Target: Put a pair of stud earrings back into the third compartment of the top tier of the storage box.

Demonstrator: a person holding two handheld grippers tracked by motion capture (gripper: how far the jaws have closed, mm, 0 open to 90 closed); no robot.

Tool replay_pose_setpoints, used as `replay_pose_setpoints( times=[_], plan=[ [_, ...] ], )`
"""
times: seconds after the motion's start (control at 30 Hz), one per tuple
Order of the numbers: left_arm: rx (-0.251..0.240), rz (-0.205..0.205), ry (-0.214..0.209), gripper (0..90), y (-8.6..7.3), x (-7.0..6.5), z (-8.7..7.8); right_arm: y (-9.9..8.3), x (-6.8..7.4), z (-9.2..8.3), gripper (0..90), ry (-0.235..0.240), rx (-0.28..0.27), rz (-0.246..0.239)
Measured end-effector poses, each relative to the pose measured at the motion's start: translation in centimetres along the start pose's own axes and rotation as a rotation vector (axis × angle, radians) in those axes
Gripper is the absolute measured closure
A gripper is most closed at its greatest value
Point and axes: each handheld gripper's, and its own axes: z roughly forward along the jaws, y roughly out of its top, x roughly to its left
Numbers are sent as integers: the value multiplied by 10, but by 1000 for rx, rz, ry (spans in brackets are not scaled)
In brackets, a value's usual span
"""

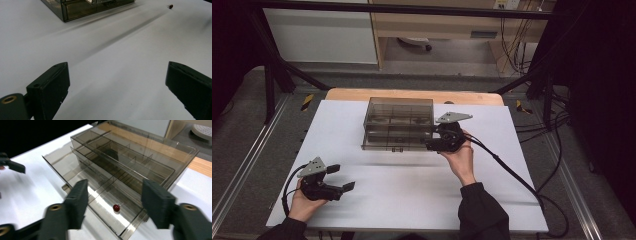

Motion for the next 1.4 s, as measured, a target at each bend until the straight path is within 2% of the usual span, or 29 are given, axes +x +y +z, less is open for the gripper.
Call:
replay_pose_setpoints(
  times=[0.17,0.2,0.23,0.4,0.57,0.63,0.87,0.97,1.17,1.4],
  plan=[
    [0,-1,1,55,0,0,0,1,-1,-18,197,-12,-27,21],
    [0,0,1,55,0,0,0,1,-1,-18,197,-12,-27,21],
    [1,0,1,55,0,0,0,0,-2,-25,148,-16,-27,39],
    [0,0,1,55,0,0,0,-6,-6,-36,86,-31,-28,50],
    [1,0,2,55,0,0,0,-26,-15,-49,41,-56,-11,63],
    [1,0,2,55,0,0,0,-29,-16,-51,36,-60,-9,72],
    [4,0,3,55,0,0,0,-59,-30,-60,20,-84,21,104],
    [5,0,3,55,0,0,0,-65,-34,-61,20,-92,26,108],
    [3,-1,2,55,0,0,0,-83,-43,-57,18,-115,55,131],
    [4,-1,3,55,0,0,0,-96,-50,-50,21,-137,89,139]
  ],
)
